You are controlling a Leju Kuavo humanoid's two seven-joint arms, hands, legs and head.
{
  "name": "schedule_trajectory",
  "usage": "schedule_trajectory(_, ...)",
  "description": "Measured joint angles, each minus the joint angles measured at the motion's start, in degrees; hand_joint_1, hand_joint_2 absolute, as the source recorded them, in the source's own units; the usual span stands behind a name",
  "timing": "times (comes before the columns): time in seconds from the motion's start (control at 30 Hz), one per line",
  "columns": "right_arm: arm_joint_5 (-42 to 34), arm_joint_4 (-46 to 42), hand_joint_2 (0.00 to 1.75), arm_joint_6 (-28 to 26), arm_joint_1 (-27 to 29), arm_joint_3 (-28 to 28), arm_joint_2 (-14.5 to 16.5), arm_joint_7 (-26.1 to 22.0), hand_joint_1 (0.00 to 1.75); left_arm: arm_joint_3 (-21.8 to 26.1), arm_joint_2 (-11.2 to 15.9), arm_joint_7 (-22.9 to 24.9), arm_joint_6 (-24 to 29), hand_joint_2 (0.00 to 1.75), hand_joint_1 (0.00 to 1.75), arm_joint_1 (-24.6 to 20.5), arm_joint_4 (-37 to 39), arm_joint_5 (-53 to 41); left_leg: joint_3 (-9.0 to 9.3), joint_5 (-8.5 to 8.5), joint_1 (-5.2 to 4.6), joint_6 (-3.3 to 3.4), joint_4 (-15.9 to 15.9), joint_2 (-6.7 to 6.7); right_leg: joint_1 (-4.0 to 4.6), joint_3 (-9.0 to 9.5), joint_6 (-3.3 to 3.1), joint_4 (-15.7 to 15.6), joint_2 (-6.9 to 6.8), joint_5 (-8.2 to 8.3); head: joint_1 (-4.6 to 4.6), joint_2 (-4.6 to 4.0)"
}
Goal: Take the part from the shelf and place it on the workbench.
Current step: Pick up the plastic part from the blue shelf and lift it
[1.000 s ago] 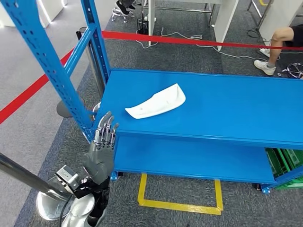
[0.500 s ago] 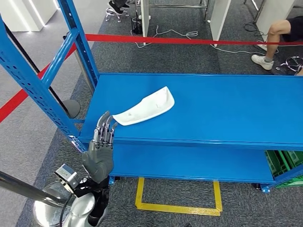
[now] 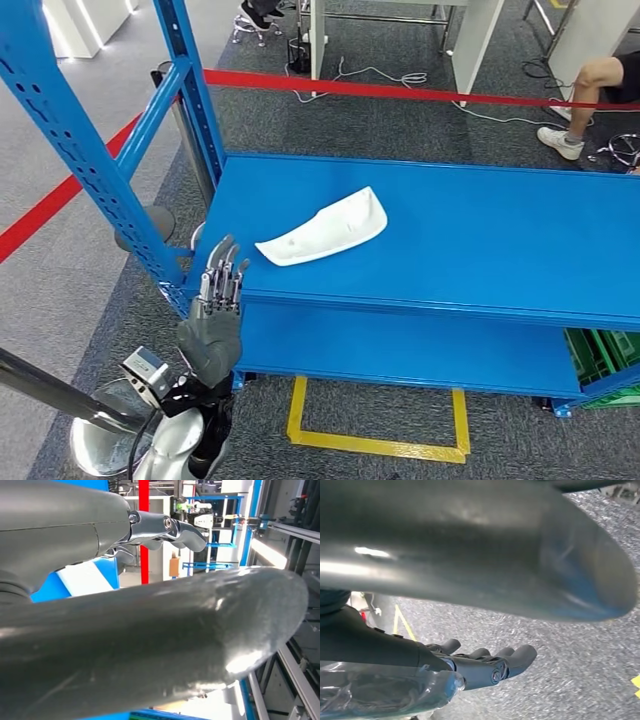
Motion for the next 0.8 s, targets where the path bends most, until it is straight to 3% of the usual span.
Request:
schedule_trajectory(0.03,-0.34,0.01,0.0,0.28,-0.05,-0.09,0.0,-0.12,0.0,-0.01,-0.01,0.01,-0.03,0.0,0.0,0.0,0.0,0.01,0.04,-0.1,-0.1,-0.33,0.08,-0.04,-0.03,1.3,-0.29,-2.33,0.11,0.58,-0.04,0.0)
schedule_trajectory(0.17,-1.55,0.02,1.75,1.29,-0.11,-1.1,-0.01,-0.52,0.0,-0.05,-0.03,0.01,-0.1,0.0,0.0,-0.02,-0.01,0.08,0.01,-0.27,-0.12,-1.41,0.12,-0.06,0.23,1.83,-2.11,-3.31,0.36,0.75,-0.13,0.0)
schedule_trajectory(0.23,-1.49,0.01,1.75,1.04,-0.12,-1.37,-0.01,-0.55,0.0,-0.05,-0.03,0.0,-0.08,0.0,0.0,-0.07,-0.02,0.12,-1.35,-2.28,-0.01,-2.05,3.05,0.04,0.1,1.91,-2.91,-3.44,0.29,0.81,-0.35,0.0)
schedule_trajectory(0.33,-0.71,0.01,1.75,-0.13,-0.08,-1.4,-0.01,-0.42,0.0,-0.03,0.03,0.01,0.07,0.0,0.0,0.1,-0.02,0.13,-6.62,-6.94,0.19,-2.82,13.54,0.1,0.11,1.92,-3.54,-3.45,0.11,0.72,-0.52,0.0)
schedule_trajectory(0.37,-0.54,0.01,1.75,-0.37,-0.04,-1.4,-0.01,-0.36,0.0,-0.02,0.08,0.01,0.11,0.0,0.0,0.2,-0.02,0.13,-7.75,-7.16,0.3,-3.02,15.51,0.1,0.11,1.93,-3.6,-3.44,0.08,0.68,-0.52,0.0)
schedule_trajectory(0.4,-0.45,0.01,1.75,-0.51,-0.04,-1.4,-0.01,-0.31,0.0,-0.02,0.11,0.0,0.13,0.0,0.0,0.26,-0.02,0.13,-7.86,-6.26,0.47,-3.18,15.39,0.11,0.09,1.96,-3.64,-3.44,0.08,0.65,-0.52,0.0)
schedule_trajectory(0.43,-0.39,0.01,1.75,-0.59,-0.04,-1.4,-0.01,-0.29,0.0,-0.02,0.13,0.0,0.13,0.0,0.0,0.29,-0.02,0.12,-6.89,-4.45,0.67,-3.34,13.17,0.14,0.05,2.04,-3.63,-3.43,0.11,0.62,-0.52,0.0)
schedule_trajectory(0.5,-0.3,0.01,1.75,-0.66,-0.07,-1.4,-0.02,-0.29,0.0,-0.03,0.1,0.01,0.14,0.0,0.0,0.25,-0.02,0.12,-3.14,-0.55,1.12,-3.84,5.5,0.27,0.14,2.16,-3.42,-3.3,0.2,0.44,-0.62,0.0)
schedule_trajectory(0.53,-0.26,0.01,1.75,-0.68,-0.07,-1.4,-0.02,-0.29,0.0,-0.03,0.07,0.01,0.14,0.0,0.0,0.22,-0.02,0.13,-1.58,0.45,1.29,-3.9,2.38,0.25,0.27,2.14,-3.23,-3.2,0.26,0.34,-0.67,0.0)
schedule_trajectory(0.57,-0.22,0.01,1.75,-0.72,-0.07,-1.4,-0.03,-0.29,0.0,-0.03,0.04,0.0,0.14,0.0,0.0,0.22,-0.02,0.13,-0.64,0.77,1.39,-3.82,0.41,0.22,0.44,2.08,-3.01,-3.16,0.3,0.28,-0.66,0.0)
schedule_trajectory(0.63,-0.08,0.01,1.75,-0.66,-0.05,-1.4,-0.03,-0.22,0.0,-0.03,-0.01,-0.01,0.13,0.0,0.0,0.25,-0.02,0.16,-0.32,0.64,1.37,-3.32,-0.52,0.04,0.57,2.04,-2.63,-3.34,0.3,0.35,-0.52,0.0)
schedule_trajectory(0.73,0.21,0.01,0.44,0.45,-0.24,-1.4,-0.04,0.22,0.0,-0.03,-0.01,0.0,0.02,0.0,0.0,0.19,-0.02,0.19,-0.37,0.67,1.24,-2.96,-0.55,0.02,0.48,2.33,-2.18,-3.92,0.28,0.63,-0.44,0.0)
schedule_trajectory(0.77,0.23,0.01,0.44,0.81,-0.28,-1.4,-0.05,0.38,0.0,-0.03,-0.01,0.0,0.0,0.0,0.0,0.12,-0.02,0.19,-0.37,0.67,1.21,-2.86,-0.55,0.02,0.45,2.4,-2.08,-4.06,0.28,0.69,-0.45,0.0)
schedule_trajectory(0.8,0.22,0.01,0.87,1.01,-0.3,-1.4,-0.05,0.49,0.0,-0.03,-0.01,0.0,0.0,0.0,0.0,0.06,-0.01,0.21,-0.37,0.67,1.16,-2.75,-0.54,0.02,0.4,2.45,-1.98,-4.15,0.28,0.75,-0.44,0.0)
